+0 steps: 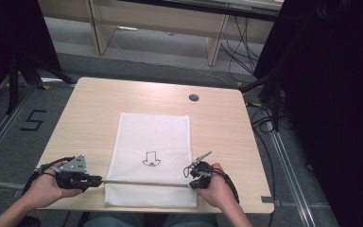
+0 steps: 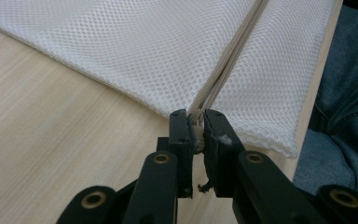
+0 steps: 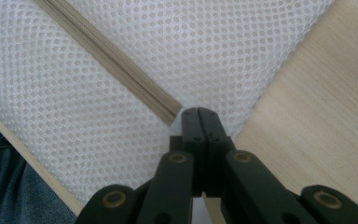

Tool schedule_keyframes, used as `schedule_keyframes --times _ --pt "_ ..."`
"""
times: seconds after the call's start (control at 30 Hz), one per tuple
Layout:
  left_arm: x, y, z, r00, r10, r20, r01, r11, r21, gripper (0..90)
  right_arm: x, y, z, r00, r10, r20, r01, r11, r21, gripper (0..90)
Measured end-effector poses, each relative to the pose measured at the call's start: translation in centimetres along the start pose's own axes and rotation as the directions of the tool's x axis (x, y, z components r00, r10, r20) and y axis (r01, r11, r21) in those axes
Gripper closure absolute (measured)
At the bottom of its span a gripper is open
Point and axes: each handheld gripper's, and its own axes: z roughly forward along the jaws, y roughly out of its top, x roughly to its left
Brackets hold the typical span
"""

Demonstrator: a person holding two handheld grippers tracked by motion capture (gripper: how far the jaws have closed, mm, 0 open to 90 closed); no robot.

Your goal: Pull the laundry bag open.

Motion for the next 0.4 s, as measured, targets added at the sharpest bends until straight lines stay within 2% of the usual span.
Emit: schedule_keyframes --times 0.03,0.07,0.1,0.13,0.17,0.2,0.23,0.27,0.33,0.37,0.4 --pt "0.1 -0.1 0.1 0.9996 0.017 0.021 -0.017 0.9995 -0.028 81.7 -0.1 0.0 0.0 1.0000 -0.008 -0.001 0.008 1.000 -0.005 90.0" --pt "0.1 -0.2 0.1 0.9993 0.007 0.036 -0.005 0.9988 -0.049 81.3 0.0 -0.1 0.0 0.9999 0.014 -0.004 -0.014 1.000 0.005 90.0" --pt "0.2 -0.1 0.1 0.9995 0.013 0.030 -0.012 0.9986 -0.052 79.6 0.2 -0.1 -0.1 0.9991 0.042 -0.010 -0.042 0.999 0.007 90.0" --pt "0.2 0.1 0.0 0.9992 -0.004 0.040 0.008 0.9950 -0.100 74.8 0.3 -0.2 -0.1 0.9982 0.058 -0.014 -0.058 0.998 0.013 90.0" --pt "0.3 0.2 0.0 0.9995 -0.003 0.032 0.007 0.9917 -0.128 63.7 -0.2 -0.1 0.0 0.9999 0.011 -0.013 -0.011 1.000 -0.011 90.0" --pt "0.4 0.4 0.0 0.9998 -0.003 0.021 0.006 0.9890 -0.148 56.8 -0.2 -0.1 0.0 0.9998 0.012 -0.016 -0.013 1.000 -0.010 90.0" --pt "0.4 0.7 -0.1 0.9996 -0.023 0.016 0.025 0.9849 -0.171 52.9 -0.2 -0.1 0.0 0.9997 0.020 -0.015 -0.020 1.000 -0.009 90.0" --pt "0.5 0.9 -0.2 0.9990 -0.045 -0.001 0.044 0.9772 -0.208 49.7 -0.3 -0.1 0.0 0.9997 0.016 -0.018 -0.016 1.000 -0.011 90.0" --pt "0.9 1.0 -0.2 0.9940 -0.110 -0.002 0.106 0.9625 -0.250 46.6 -0.1 -0.2 -0.1 0.9995 0.027 -0.018 -0.027 1.000 -0.015 89.1" --pt "1.1 1.0 -0.3 0.9930 -0.118 -0.014 0.110 0.9613 -0.252 45.2 -0.2 -0.2 -0.1 0.9995 0.024 -0.019 -0.024 1.000 -0.013 88.8" --pt "1.4 1.0 -0.3 0.9933 -0.111 -0.034 0.098 0.9614 -0.257 44.2 -0.2 -0.2 -0.1 0.9998 0.014 -0.017 -0.014 1.000 -0.018 88.7"
